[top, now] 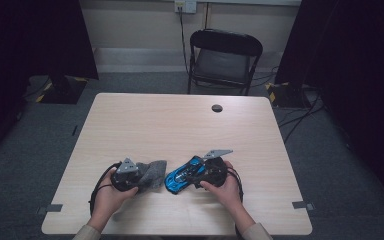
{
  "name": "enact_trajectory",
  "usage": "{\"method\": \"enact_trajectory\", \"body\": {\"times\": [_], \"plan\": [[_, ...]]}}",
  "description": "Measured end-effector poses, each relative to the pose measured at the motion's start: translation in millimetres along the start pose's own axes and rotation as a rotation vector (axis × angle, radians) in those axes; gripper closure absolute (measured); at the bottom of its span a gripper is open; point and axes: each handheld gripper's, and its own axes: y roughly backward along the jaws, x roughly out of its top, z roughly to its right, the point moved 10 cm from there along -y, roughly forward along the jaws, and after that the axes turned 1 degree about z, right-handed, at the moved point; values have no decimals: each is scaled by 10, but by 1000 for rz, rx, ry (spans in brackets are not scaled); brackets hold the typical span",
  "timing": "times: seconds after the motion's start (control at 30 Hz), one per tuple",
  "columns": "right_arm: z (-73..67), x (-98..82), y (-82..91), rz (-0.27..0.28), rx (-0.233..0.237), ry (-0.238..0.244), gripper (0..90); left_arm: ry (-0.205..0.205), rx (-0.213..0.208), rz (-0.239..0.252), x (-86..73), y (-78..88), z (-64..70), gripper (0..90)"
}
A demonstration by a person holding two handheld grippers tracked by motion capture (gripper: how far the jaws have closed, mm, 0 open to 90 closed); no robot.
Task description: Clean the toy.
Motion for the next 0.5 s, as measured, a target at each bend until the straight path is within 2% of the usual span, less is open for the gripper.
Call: {"method": "enact_trajectory", "body": {"times": [0.13,0.23,0.4,0.5], "plan": [[0,6,9,0,-5,8,80,0,-1,5,-6,-3,16,696],[23,14,64,0,-13,28,132,7,-4,10,-11,-2,18,696],[128,-10,258,-3,-28,75,132,-1,0,8,-1,1,17,696],[232,-99,388,-28,-41,90,132,3,-2,8,5,0,24,696]]}}
